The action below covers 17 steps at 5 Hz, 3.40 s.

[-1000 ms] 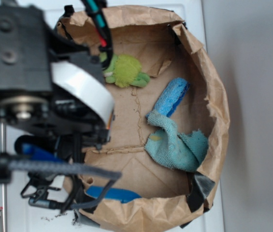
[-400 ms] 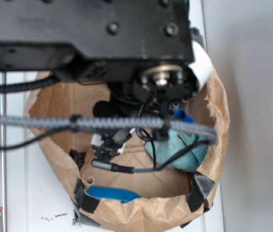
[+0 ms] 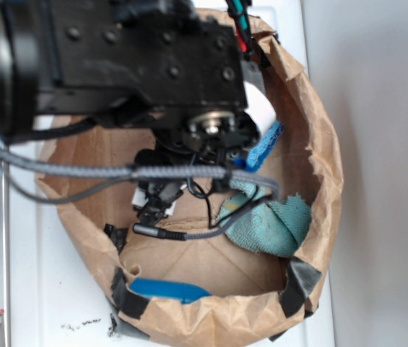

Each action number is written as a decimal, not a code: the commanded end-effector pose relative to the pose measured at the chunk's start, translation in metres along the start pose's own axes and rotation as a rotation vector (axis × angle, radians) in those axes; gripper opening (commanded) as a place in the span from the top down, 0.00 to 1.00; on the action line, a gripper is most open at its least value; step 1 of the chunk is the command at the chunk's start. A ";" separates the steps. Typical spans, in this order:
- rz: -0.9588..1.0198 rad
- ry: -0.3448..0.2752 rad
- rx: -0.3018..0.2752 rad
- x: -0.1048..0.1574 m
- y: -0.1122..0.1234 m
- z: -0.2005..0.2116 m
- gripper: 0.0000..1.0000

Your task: Grab the green animal.

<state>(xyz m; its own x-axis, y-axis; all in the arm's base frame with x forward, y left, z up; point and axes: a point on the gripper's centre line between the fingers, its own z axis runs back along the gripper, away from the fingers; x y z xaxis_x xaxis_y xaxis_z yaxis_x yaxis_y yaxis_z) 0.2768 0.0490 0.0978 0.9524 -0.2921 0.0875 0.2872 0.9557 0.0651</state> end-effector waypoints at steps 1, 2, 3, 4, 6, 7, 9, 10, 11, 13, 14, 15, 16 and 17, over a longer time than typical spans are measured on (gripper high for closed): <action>0.096 -0.034 0.056 0.006 0.006 -0.003 0.00; 0.096 -0.034 0.056 0.006 0.006 -0.003 0.00; 0.096 -0.034 0.056 0.006 0.006 -0.003 0.00; 0.061 -0.004 -0.014 0.006 0.022 -0.008 0.00; 0.077 0.056 -0.004 0.017 0.054 -0.021 0.00; 0.085 0.040 0.056 0.016 0.054 -0.021 0.00; 0.068 0.005 0.165 0.006 0.055 -0.047 0.00; 0.057 0.014 0.262 -0.001 0.053 -0.074 0.00; 0.081 0.016 0.248 -0.003 0.050 -0.075 1.00; 0.087 -0.006 0.212 -0.003 0.048 -0.065 1.00; 0.102 -0.044 0.147 -0.008 0.044 -0.032 1.00; 0.136 -0.056 0.049 -0.008 0.034 0.010 1.00; 0.142 -0.037 -0.056 -0.007 0.021 0.054 1.00; 0.154 -0.030 -0.088 -0.006 0.008 0.088 1.00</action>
<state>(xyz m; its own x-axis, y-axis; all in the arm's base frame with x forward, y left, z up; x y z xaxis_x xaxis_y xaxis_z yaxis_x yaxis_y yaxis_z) 0.2586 0.0509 0.1626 0.9873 -0.1502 0.0523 0.1536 0.9858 -0.0676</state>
